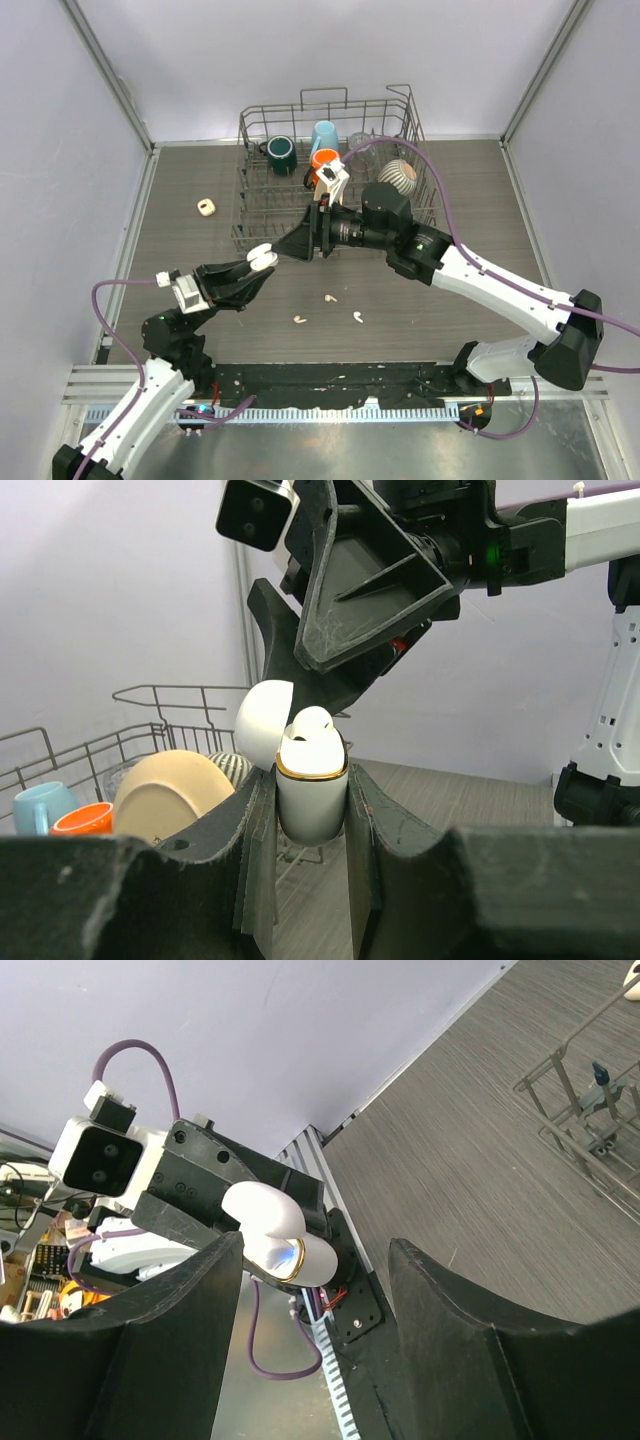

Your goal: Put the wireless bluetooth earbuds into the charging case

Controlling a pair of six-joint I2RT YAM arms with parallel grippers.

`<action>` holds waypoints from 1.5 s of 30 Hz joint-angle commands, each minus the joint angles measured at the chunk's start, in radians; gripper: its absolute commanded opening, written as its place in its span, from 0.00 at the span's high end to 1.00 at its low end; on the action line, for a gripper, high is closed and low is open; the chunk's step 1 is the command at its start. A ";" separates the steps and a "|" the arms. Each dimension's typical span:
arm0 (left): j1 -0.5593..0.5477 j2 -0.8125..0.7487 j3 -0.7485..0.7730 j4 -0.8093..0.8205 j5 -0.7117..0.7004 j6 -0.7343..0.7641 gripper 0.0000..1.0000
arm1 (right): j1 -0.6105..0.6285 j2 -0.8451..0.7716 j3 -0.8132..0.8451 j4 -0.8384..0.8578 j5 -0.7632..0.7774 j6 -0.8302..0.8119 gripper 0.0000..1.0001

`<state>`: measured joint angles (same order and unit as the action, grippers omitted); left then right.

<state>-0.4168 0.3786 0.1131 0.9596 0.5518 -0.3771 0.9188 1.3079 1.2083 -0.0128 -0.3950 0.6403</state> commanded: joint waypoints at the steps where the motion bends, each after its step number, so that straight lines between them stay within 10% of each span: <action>1: 0.000 0.017 0.023 0.039 0.017 0.006 1.00 | -0.003 0.011 0.050 -0.008 0.024 -0.025 0.35; 24: -0.002 -0.059 -0.009 -0.030 -0.029 0.021 1.00 | -0.003 -0.137 -0.036 0.083 0.105 -0.060 0.35; 35: 0.000 -0.208 -0.001 -0.182 -0.044 0.047 1.00 | -0.008 -0.253 -0.182 -0.400 0.545 -0.108 0.39; 45: 0.000 -0.253 -0.001 -0.231 -0.055 0.055 1.00 | -0.006 -0.170 -0.406 -0.500 0.542 -0.126 0.48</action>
<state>-0.4168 0.1272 0.1020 0.7341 0.5144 -0.3359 0.9142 1.1282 0.8356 -0.5076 0.1173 0.5465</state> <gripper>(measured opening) 0.307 0.521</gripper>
